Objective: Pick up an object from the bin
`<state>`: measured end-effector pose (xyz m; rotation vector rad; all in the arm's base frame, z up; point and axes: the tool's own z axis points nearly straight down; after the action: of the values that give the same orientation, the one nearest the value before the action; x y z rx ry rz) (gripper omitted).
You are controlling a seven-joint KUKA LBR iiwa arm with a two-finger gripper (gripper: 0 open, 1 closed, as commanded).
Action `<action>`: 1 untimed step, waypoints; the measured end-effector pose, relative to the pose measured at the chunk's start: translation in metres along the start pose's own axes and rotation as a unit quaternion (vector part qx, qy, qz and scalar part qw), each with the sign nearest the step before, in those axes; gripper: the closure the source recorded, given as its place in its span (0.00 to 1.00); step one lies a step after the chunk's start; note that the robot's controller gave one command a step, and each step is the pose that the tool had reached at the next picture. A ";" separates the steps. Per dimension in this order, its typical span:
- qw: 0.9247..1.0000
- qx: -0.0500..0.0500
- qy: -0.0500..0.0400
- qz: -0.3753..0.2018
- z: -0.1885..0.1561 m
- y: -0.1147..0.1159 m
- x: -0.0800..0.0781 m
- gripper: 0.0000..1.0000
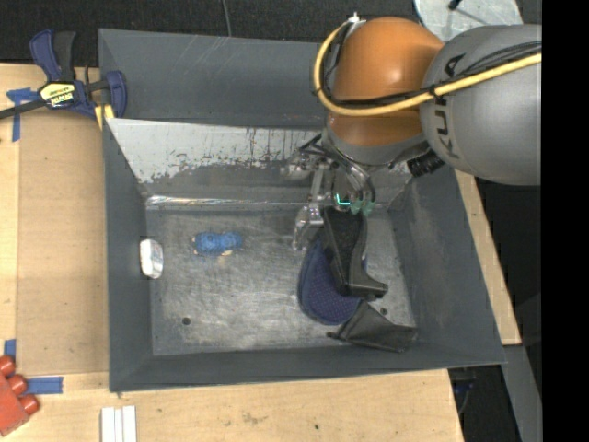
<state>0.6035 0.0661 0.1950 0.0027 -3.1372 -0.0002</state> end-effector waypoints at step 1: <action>0.998 0.000 0.000 -0.059 0.099 0.056 -0.016 0.00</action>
Offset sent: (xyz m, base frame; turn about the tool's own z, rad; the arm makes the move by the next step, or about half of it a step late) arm 0.0173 0.0545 -0.0946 -0.1152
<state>0.6194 0.1223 0.0964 0.1881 -3.1309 -0.0013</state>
